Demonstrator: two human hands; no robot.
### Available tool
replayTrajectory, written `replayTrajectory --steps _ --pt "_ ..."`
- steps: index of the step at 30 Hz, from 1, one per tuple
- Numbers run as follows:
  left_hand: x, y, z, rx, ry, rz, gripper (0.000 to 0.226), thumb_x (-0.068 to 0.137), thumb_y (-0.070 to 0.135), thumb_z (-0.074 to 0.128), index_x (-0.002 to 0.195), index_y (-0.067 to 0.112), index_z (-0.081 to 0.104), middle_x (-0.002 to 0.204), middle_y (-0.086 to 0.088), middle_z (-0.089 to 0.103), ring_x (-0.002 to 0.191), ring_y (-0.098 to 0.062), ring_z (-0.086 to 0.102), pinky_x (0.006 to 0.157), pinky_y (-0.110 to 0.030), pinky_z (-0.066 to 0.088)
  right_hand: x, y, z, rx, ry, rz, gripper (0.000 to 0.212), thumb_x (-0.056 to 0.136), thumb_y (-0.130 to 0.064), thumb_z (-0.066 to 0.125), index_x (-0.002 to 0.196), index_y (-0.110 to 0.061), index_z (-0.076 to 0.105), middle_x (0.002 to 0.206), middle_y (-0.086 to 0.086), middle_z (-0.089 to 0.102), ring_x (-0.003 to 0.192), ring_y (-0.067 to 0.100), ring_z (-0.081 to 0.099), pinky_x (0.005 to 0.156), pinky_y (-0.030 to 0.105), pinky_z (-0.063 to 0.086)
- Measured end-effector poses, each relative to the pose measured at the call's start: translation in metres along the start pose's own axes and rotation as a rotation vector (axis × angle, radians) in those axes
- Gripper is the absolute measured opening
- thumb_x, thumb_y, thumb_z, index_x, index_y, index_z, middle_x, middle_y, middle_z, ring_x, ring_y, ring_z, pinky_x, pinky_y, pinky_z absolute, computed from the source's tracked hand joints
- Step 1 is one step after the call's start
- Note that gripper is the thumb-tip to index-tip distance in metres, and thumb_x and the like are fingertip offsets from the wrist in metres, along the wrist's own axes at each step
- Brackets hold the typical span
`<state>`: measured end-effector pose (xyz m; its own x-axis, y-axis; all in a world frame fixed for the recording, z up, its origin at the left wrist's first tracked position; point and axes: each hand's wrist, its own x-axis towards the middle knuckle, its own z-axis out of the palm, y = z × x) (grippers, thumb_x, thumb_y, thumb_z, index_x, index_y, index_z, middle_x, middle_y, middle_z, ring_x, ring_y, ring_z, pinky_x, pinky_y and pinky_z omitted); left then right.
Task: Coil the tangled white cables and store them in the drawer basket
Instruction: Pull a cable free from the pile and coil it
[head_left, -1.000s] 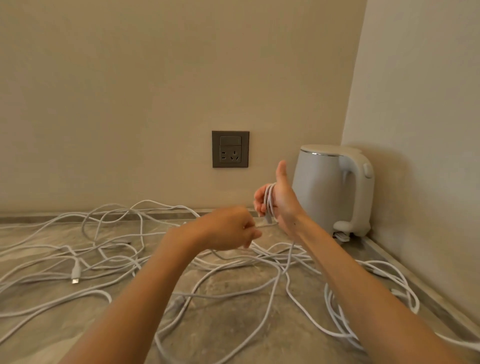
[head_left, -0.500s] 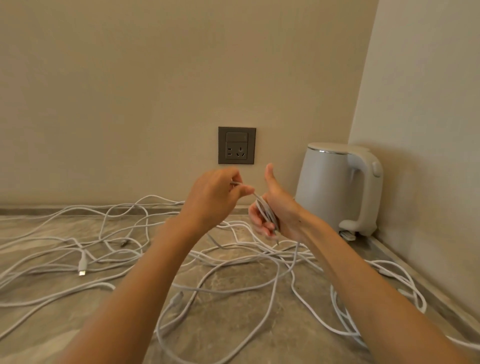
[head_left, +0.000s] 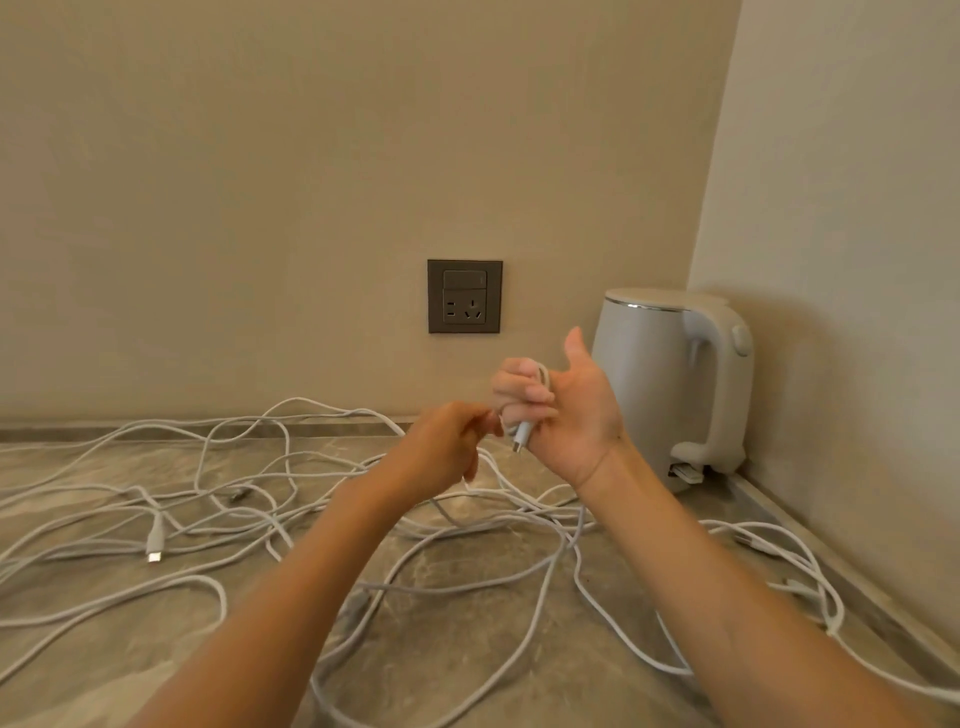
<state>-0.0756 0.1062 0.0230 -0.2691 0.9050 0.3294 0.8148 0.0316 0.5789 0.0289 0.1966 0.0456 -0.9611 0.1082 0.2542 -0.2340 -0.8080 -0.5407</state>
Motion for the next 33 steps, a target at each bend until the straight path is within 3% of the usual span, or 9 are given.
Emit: replayTrajectory --steps 3,8,13,16,21,24,26,30,33 --pt "-0.001 0.002 0.005 0.079 -0.179 -0.047 0.027 0.1 0.019 0.034 0.096 0.011 0.06 0.053 -0.001 0.051 0.036 -0.001 0.044 0.052 -0.019 0.038 -0.004 -0.004 0.004 -0.025 0.224 -0.218 0.085 0.088 -0.073 0.021 0.062 0.001 0.054 0.052 0.008 0.044 0.037 0.012 0.041 0.034 0.018 0.039" --pt "-0.005 0.015 0.004 0.074 -0.398 -0.118 0.014 0.1 0.017 0.034 0.11 0.014 0.043 0.064 -0.004 0.054 0.048 -0.016 0.051 0.049 -0.022 0.047 -0.002 0.001 0.005 -0.199 0.409 -0.352 0.076 0.089 -0.068 0.029 0.083 0.003 0.056 0.066 0.013 0.053 0.054 0.015 0.047 0.046 0.021 0.048" --pt "-0.005 0.019 0.001 0.209 -0.526 -0.093 0.018 0.096 0.006 0.034 0.09 0.01 0.051 0.064 -0.004 0.058 0.052 -0.014 0.055 0.06 -0.023 0.047 0.004 0.006 -0.001 -0.584 0.559 -0.491 0.07 0.094 -0.06 0.025 0.082 0.001 0.058 0.063 0.006 0.05 0.051 0.011 0.048 0.066 0.029 0.049" --pt "-0.007 0.021 -0.005 0.235 -0.555 -0.06 0.025 0.097 0.011 0.037 0.086 0.01 0.058 0.063 -0.001 0.056 0.055 -0.01 0.053 0.059 -0.018 0.045 0.005 0.01 -0.007 -0.9 0.696 -0.534 0.065 0.096 -0.055 0.019 0.08 -0.005 0.057 0.063 0.004 0.048 0.058 0.011 0.052 0.076 0.032 0.047" --pt "-0.008 0.028 -0.024 0.27 -0.348 -0.021 0.021 0.095 0.014 0.046 0.092 0.012 0.066 0.061 0.005 0.053 0.056 -0.01 0.05 0.057 -0.02 0.043 -0.001 0.012 -0.011 -1.49 0.816 -0.463 0.076 0.076 -0.067 0.001 0.068 -0.013 0.055 0.063 0.001 0.053 0.069 0.017 0.054 0.08 0.037 0.043" --pt "-0.006 0.029 -0.036 0.311 -0.087 0.043 0.02 0.093 0.022 0.052 0.083 0.013 0.067 0.061 0.01 0.05 0.056 -0.004 0.045 0.055 -0.019 0.035 -0.005 0.004 -0.013 -1.481 0.787 -0.291 0.09 0.069 -0.073 -0.004 0.058 -0.006 0.056 0.052 0.003 0.052 0.058 0.017 0.054 0.075 0.038 0.047" --pt "-0.005 0.027 -0.039 0.309 0.041 0.079 0.022 0.093 0.025 0.052 0.079 0.014 0.064 0.064 0.01 0.051 0.057 0.0 0.043 0.054 -0.018 0.03 -0.005 0.002 -0.012 -1.405 0.704 -0.128 0.094 0.073 -0.074 -0.008 0.056 -0.003 0.053 0.044 0.003 0.051 0.045 0.013 0.05 0.061 0.032 0.048" --pt "-0.004 0.027 -0.036 0.345 0.174 0.11 0.024 0.096 0.026 0.046 0.081 0.014 0.059 0.063 0.019 0.043 0.057 0.002 0.04 0.055 -0.019 0.029 -0.004 0.003 -0.007 -1.445 0.514 0.146 0.095 0.081 -0.069 -0.015 0.05 -0.004 0.048 0.039 0.003 0.048 0.034 0.009 0.043 0.045 0.02 0.042" --pt "-0.005 0.025 -0.036 0.337 0.269 0.119 0.025 0.094 0.03 0.048 0.079 0.013 0.058 0.059 0.019 0.039 0.054 0.001 0.038 0.052 -0.016 0.027 -0.006 0.001 -0.004 -1.312 0.376 0.227 0.096 0.077 -0.074 -0.014 0.044 -0.005 0.044 0.039 0.006 0.044 0.034 0.012 0.038 0.038 0.018 0.036"
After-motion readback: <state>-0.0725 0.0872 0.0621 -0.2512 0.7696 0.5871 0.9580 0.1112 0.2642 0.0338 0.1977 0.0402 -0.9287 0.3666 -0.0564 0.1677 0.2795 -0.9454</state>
